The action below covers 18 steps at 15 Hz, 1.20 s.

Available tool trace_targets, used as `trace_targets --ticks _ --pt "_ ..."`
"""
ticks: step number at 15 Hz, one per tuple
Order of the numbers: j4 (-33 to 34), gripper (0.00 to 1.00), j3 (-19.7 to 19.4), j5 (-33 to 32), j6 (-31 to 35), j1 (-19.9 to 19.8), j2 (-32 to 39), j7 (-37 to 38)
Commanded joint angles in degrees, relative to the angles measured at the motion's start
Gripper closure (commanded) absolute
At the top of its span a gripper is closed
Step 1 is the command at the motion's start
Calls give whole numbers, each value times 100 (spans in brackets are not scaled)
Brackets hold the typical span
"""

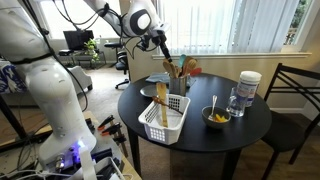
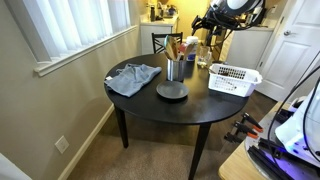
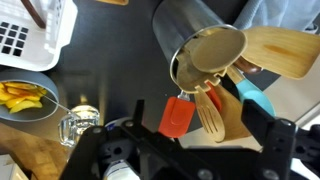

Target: Pick up the orange spatula and put it in the silver utensil holder

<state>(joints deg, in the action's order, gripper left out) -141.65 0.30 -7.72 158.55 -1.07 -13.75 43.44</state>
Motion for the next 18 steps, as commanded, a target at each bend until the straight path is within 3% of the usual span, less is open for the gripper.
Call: trace_targets --ticks 1,12,13,18 --pt "-144 0 396 -308 -744 -371 -373 -25" --pt "-14 0 616 -736 -2295 -335 -502 -478" --pt "6 0 620 -640 -2058 -363 -438 -252" --pt "6 0 638 -645 -2171 -354 -437 -335"
